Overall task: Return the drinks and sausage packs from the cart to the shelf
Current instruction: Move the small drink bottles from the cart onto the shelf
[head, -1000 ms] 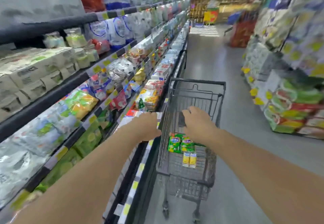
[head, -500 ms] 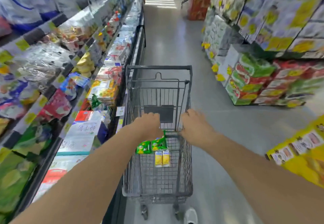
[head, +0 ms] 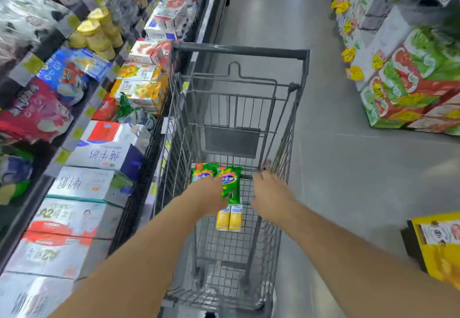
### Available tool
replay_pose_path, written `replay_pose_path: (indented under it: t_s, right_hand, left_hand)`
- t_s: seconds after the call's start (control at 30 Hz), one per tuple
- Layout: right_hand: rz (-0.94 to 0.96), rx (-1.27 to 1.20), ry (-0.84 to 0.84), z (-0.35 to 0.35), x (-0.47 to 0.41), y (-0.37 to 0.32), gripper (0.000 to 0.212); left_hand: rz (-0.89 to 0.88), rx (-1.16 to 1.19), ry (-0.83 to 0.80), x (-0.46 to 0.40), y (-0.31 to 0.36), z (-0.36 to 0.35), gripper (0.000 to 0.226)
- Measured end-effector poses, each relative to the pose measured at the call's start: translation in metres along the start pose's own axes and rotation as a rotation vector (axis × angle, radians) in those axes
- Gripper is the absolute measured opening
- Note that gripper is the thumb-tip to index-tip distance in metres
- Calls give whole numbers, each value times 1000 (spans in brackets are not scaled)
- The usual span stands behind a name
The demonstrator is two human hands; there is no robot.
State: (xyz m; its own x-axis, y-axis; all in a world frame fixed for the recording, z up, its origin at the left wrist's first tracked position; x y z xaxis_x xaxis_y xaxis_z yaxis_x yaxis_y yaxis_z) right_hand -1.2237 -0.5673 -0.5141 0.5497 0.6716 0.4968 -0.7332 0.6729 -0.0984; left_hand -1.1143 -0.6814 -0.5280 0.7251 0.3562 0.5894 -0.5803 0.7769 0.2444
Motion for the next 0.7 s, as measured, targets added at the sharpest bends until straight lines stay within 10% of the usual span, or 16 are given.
replay_pose_path:
  t_s: [0.27, 0.7]
  right_hand:
    - [-239, -243, -226, -118, -103, 6, 10]
    - [-583, -599, -349, -295, -189, 3, 22]
  left_hand:
    - [168, 284, -230, -107, -61, -127, 56]
    - [359, 653, -151, -209, -99, -276, 48]
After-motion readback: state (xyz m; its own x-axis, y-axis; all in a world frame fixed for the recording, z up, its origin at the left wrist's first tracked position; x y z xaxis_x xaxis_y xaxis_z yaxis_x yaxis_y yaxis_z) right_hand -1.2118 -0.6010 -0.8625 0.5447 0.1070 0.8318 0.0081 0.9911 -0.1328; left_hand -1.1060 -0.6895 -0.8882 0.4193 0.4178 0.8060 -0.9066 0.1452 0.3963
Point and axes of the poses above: each hand's wrist, its own x-axis away from the middle knuckle, its own z-axis out of the back of the hand, y = z × x, the point moved 3 cm from there along -x, towards the middle knuckle, and after that the axes turned 6 degrees about -z, right-handed, at the moved point
